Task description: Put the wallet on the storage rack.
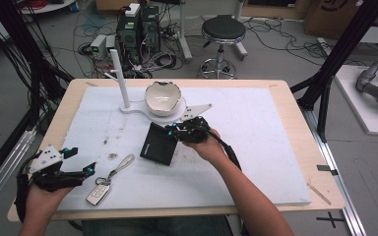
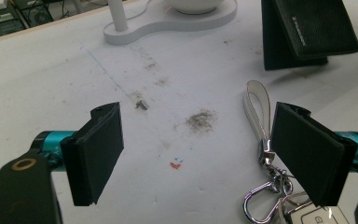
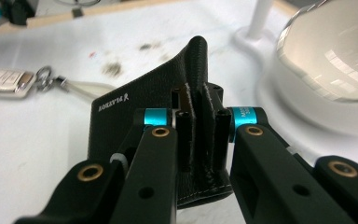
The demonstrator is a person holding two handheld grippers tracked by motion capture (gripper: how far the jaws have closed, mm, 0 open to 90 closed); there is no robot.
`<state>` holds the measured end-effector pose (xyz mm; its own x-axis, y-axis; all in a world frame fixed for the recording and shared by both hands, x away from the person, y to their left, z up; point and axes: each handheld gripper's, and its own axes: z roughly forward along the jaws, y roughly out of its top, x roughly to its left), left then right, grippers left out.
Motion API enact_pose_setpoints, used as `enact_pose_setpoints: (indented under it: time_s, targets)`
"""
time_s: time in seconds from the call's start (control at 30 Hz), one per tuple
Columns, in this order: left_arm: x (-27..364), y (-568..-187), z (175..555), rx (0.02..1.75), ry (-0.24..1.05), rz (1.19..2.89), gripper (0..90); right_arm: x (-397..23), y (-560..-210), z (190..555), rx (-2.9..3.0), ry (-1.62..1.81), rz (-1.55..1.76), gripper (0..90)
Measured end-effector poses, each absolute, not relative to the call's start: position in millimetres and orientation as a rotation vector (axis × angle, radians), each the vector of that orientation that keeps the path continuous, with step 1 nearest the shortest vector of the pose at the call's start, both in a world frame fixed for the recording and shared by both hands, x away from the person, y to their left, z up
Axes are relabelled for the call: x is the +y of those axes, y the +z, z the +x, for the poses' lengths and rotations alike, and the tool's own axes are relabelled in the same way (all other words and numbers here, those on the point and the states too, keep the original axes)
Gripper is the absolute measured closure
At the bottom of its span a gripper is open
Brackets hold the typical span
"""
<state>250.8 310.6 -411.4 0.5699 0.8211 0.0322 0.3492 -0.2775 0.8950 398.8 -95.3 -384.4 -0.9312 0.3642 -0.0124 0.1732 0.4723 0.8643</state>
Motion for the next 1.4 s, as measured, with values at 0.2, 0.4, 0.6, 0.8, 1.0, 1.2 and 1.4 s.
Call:
enact_pose_setpoints:
  time_s: [0.2, 0.4, 0.6, 0.8, 1.0, 1.2, 1.4]
  targets:
    - [308.2, -411.1, 254.4, 0.947, 0.625, 1.861, 17.4, -105.3, -375.1, 404.2, 2.470, 1.467, 0.523, 85.4]
    - [304.2, -410.5, 259.0, 0.921, 0.620, 1.864, 17.4, -106.9, -357.4, 411.1, 2.420, 1.471, 0.527, 85.3]
    - [302.9, -409.3, 260.9, 0.914, 0.617, 1.861, 17.4, -106.1, -339.0, 420.6, 2.366, 1.438, 0.521, 85.3]
    - [302.0, -408.8, 262.1, 0.915, 0.617, 1.859, 17.4, -104.2, -321.3, 432.2, 2.333, 1.407, 0.533, 85.3]
    - [301.4, -408.8, 262.6, 0.911, 0.613, 1.858, 17.4, -102.2, -310.7, 440.8, 2.305, 1.398, 0.530, 85.2]
    - [299.8, -409.2, 263.7, 0.908, 0.611, 1.862, 17.4, -97.8, -296.2, 451.5, 2.282, 1.378, 0.520, 85.2]
    - [298.7, -409.2, 264.1, 0.910, 0.615, 1.869, 17.4, -94.1, -287.4, 459.5, 2.251, 1.365, 0.519, 85.2]
